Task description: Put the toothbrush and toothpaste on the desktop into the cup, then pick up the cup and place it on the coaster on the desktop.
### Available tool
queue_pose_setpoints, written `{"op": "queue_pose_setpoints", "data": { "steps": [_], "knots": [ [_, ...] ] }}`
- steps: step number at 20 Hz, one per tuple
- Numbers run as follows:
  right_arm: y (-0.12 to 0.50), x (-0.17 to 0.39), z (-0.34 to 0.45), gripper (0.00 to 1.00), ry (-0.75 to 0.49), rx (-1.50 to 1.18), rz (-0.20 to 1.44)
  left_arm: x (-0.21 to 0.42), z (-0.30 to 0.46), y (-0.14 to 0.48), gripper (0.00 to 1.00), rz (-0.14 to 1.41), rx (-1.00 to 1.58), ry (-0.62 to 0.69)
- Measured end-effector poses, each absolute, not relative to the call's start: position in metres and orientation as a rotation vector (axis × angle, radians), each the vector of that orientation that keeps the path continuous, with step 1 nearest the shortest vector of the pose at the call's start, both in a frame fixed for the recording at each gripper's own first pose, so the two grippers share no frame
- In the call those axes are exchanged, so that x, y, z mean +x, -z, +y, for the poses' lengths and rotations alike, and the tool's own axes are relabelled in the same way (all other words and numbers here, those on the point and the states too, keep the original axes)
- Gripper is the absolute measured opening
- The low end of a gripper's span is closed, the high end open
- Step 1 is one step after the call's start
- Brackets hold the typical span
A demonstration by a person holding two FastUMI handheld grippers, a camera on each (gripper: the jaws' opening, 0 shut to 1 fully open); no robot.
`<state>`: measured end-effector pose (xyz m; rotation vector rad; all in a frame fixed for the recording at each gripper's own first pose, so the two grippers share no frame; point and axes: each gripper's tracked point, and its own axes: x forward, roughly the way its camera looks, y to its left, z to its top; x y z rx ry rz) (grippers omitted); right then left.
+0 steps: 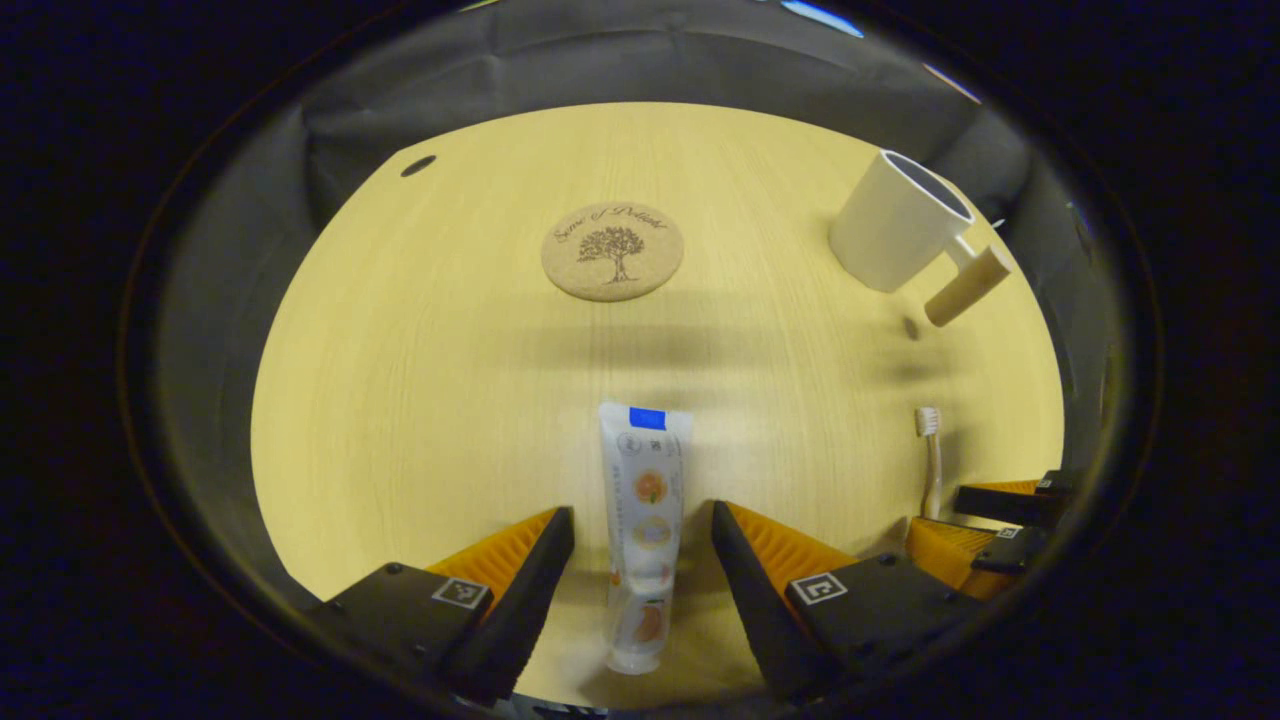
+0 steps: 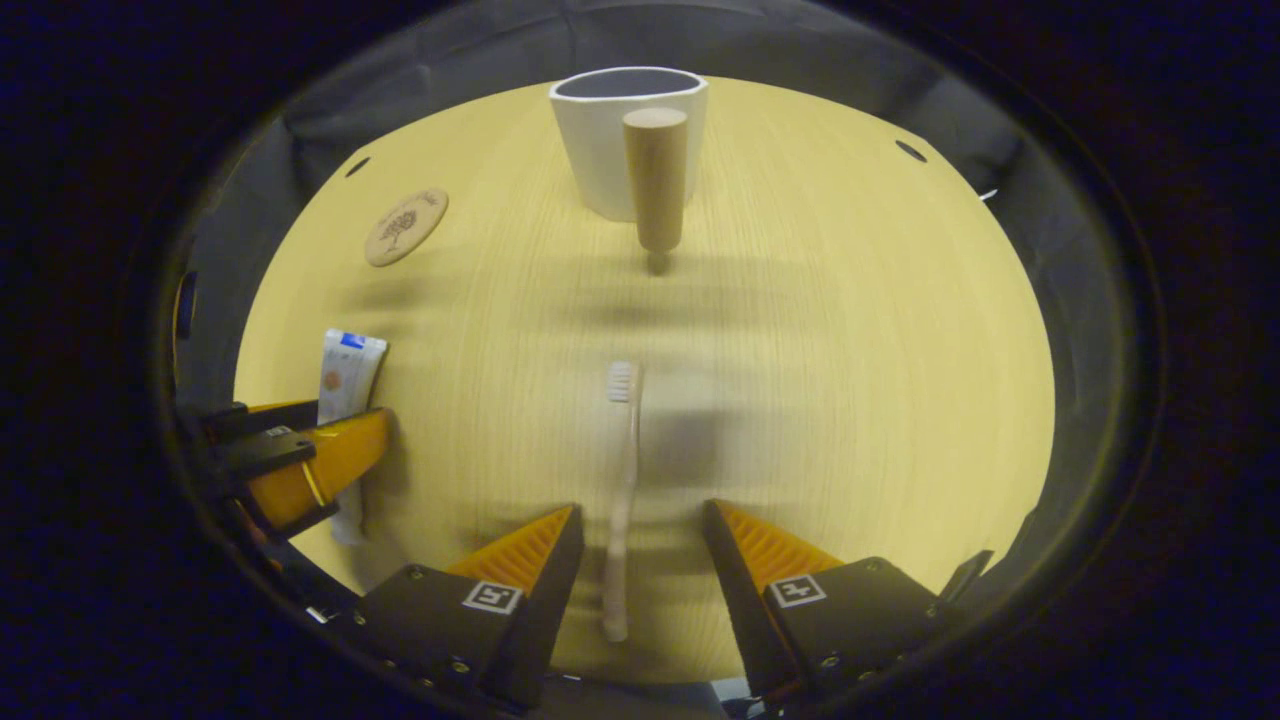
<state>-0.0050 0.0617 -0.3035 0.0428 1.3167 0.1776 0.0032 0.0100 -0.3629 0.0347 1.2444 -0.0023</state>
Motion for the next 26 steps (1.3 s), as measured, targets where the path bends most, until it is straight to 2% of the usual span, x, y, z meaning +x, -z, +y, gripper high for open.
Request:
{"op": "queue_pose_setpoints", "data": {
  "steps": [2,3,4,5,8,9,10,12,13,14,15,16,18,19,23,24,26],
  "knots": [
    [0.304,-0.010,0.058,0.70,-0.164,0.004,1.345,0.003,0.010,0.363,0.93,1.249,0.036,-0.001],
    [0.307,-0.012,0.059,0.58,-0.161,0.003,1.361,0.001,0.008,0.363,0.92,1.256,0.031,-0.001],
    [0.307,-0.014,0.059,0.53,-0.169,-0.008,1.373,0.001,0.008,0.363,0.88,1.258,0.029,-0.003],
    [0.307,-0.016,0.058,0.54,-0.172,-0.019,1.388,-0.001,0.007,0.363,0.86,1.263,0.031,-0.006],
    [0.308,-0.022,0.057,0.35,-0.170,-0.031,1.429,-0.002,0.007,0.362,0.77,1.269,0.030,-0.004],
    [0.308,-0.022,0.058,0.32,-0.177,-0.038,1.428,-0.002,0.008,0.361,0.77,1.269,0.028,-0.005],
    [0.307,-0.022,0.056,0.32,-0.176,-0.058,1.431,-0.003,0.009,0.361,0.72,1.271,0.027,-0.009],
    [0.312,-0.023,0.057,0.19,-0.173,-0.047,1.448,-0.004,0.011,0.361,0.65,1.272,0.024,-0.015],
    [0.308,-0.022,0.057,0.19,-0.180,-0.043,1.441,-0.004,0.011,0.361,0.60,1.275,0.024,-0.014],
    [0.308,-0.022,0.056,0.19,-0.185,-0.041,1.446,-0.003,0.012,0.361,0.60,1.271,0.027,-0.019],
    [0.310,-0.018,0.054,0.19,-0.174,-0.039,1.437,-0.003,0.012,0.361,0.52,1.275,0.020,-0.024],
    [0.310,-0.018,0.056,0.13,-0.181,-0.020,1.441,-0.004,0.012,0.361,0.44,1.276,0.025,-0.017],
    [0.309,-0.018,0.053,0.11,-0.184,-0.016,1.443,-0.004,0.013,0.360,0.42,1.275,0.024,-0.023],
    [0.307,-0.016,0.055,0.05,-0.181,0.006,1.439,-0.004,0.015,0.360,0.41,1.276,0.033,-0.023],
    [0.308,-0.017,0.057,0.05,-0.209,0.020,1.444,-0.004,0.018,0.362,0.37,1.273,0.027,-0.032],
    [0.308,-0.017,0.058,0.05,-0.212,0.025,1.440,-0.004,0.017,0.359,0.31,1.275,0.022,-0.034],
    [0.306,-0.017,0.059,0.05,-0.222,0.023,1.429,-0.005,0.017,0.359,0.31,1.274,0.018,-0.033]
  ]
}}
